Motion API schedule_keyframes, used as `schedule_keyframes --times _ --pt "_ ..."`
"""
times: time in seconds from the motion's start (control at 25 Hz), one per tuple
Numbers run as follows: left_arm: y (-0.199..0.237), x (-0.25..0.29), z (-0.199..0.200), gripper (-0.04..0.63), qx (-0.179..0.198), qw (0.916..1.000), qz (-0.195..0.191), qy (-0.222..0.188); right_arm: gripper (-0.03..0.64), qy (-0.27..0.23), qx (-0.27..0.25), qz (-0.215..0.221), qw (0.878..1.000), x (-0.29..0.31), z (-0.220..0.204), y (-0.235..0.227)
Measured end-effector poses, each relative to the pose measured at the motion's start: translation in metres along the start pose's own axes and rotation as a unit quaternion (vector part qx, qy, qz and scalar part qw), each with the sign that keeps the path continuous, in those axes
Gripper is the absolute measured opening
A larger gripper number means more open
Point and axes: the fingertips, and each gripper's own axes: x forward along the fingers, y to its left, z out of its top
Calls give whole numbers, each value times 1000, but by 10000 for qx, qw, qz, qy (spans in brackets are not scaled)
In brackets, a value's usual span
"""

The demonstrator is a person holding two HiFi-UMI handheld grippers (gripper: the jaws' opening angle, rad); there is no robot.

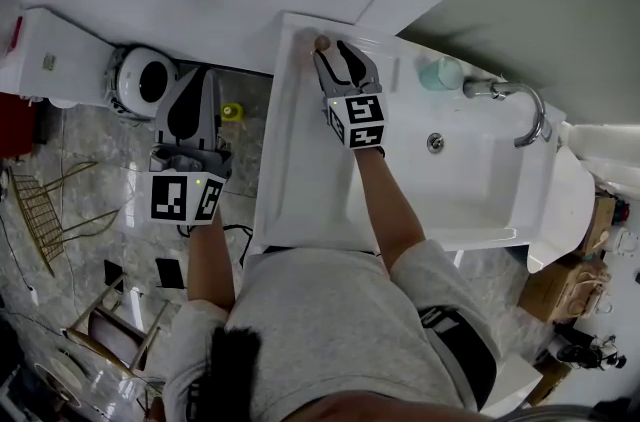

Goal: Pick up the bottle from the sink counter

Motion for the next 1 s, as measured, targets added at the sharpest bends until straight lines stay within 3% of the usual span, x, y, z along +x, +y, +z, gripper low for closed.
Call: schedule_keyframes --times 0.64,1.0 --pt "21 -18 -24 8 65 9992 194 345 181 -30 187 -17 9998 38 -25 2" --pt "20 -20 -28 8 67 9990 189 409 150 -121 213 -93 9997 39 -23 0"
